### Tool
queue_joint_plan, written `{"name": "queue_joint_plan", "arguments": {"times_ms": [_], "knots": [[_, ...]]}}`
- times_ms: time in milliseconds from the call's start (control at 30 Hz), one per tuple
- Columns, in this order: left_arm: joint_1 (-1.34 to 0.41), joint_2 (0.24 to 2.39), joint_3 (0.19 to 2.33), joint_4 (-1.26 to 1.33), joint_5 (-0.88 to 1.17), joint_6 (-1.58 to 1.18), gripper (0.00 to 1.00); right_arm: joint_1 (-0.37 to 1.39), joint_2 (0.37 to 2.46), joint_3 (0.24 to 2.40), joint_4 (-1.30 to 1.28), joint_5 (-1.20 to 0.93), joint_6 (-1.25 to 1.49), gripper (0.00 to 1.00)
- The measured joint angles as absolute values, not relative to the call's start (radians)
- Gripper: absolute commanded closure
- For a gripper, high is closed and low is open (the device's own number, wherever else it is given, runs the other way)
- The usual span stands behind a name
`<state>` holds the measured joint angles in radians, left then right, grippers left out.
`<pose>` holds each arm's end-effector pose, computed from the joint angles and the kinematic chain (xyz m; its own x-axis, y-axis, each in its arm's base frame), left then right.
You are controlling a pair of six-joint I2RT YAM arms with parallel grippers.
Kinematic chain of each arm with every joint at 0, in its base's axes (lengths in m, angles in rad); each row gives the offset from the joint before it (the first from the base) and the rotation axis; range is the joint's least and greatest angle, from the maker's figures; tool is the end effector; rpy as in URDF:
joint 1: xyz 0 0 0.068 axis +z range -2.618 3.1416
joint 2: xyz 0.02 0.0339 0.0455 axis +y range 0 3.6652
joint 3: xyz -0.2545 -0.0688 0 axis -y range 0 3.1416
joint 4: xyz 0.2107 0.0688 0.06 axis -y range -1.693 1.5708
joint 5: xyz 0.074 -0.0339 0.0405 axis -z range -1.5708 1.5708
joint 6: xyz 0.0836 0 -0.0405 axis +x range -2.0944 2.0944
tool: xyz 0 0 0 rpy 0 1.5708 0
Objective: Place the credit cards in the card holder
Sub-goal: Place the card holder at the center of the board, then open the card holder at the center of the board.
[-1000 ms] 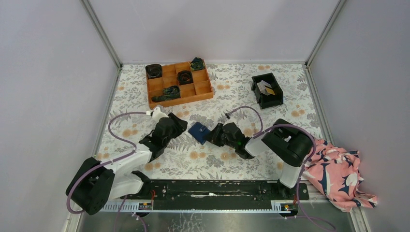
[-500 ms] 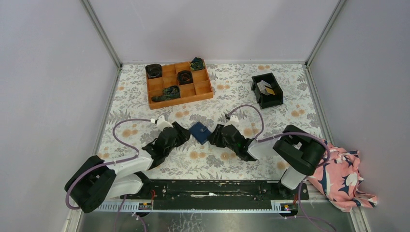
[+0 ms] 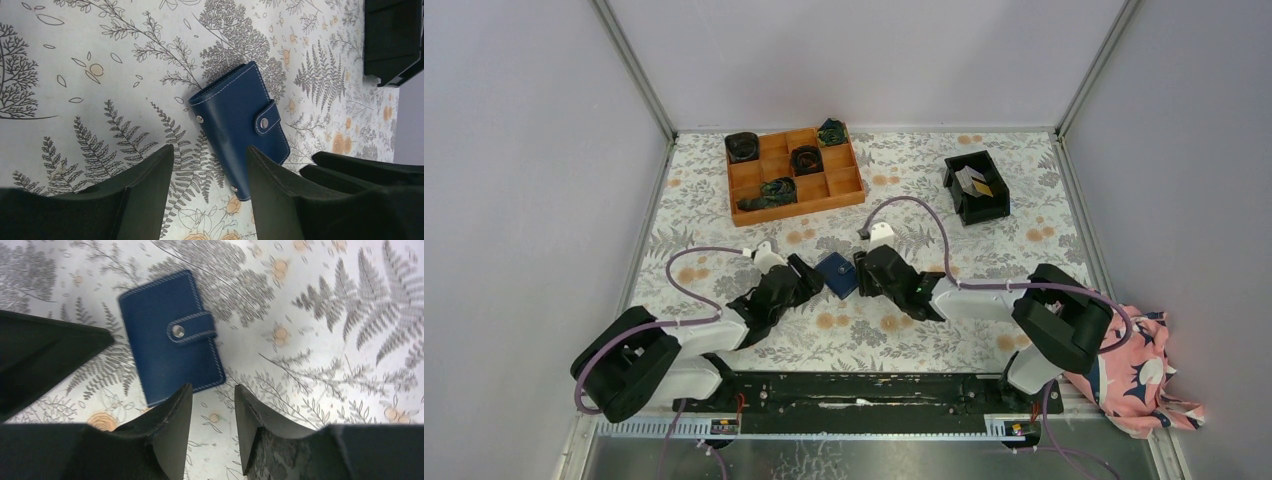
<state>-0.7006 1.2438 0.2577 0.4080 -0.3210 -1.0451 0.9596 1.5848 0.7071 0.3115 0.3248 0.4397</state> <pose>0.1951 -0.1300 0.1281 -0.5640 -0.5980 -0.5694 -0.1557 0.7542 -0.6379 0.2133 0.2579 0.1620 -0.5431 -0.0721 -0.8365 -0.4314 0.8787 0.2043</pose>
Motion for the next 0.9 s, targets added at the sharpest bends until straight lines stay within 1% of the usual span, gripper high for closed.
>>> {"name": "queue_joint_plan", "arguments": {"times_ms": [133,300,400,467,500,533,900], "knots": [[-0.701,1.274,0.258,0.419,-0.324,-1.047,0.38,0.989,1.595,0.795,0.256,0.328,0.327,0.55],[-0.701,1.303,0.261,0.442,-0.333,-1.049,0.38,1.013,1.668,0.888,0.219,0.332,0.233,0.52],[-0.701,1.323,0.265,0.462,-0.337,-1.049,0.38,1.021,1.722,0.908,0.207,0.334,0.197,0.51],[-0.701,1.338,0.27,0.476,-0.34,-1.049,0.38,1.028,1.754,0.913,0.198,0.344,0.177,0.47],[-0.701,1.345,0.273,0.482,-0.341,-1.049,0.38,1.031,1.768,0.914,0.194,0.351,0.168,0.43],[-0.701,1.353,0.277,0.486,-0.341,-1.049,0.39,1.033,1.778,0.916,0.192,0.359,0.159,0.43],[-0.701,1.408,0.294,0.534,-0.35,-1.044,0.43,1.042,1.806,0.953,0.195,0.411,0.097,0.41]]}}
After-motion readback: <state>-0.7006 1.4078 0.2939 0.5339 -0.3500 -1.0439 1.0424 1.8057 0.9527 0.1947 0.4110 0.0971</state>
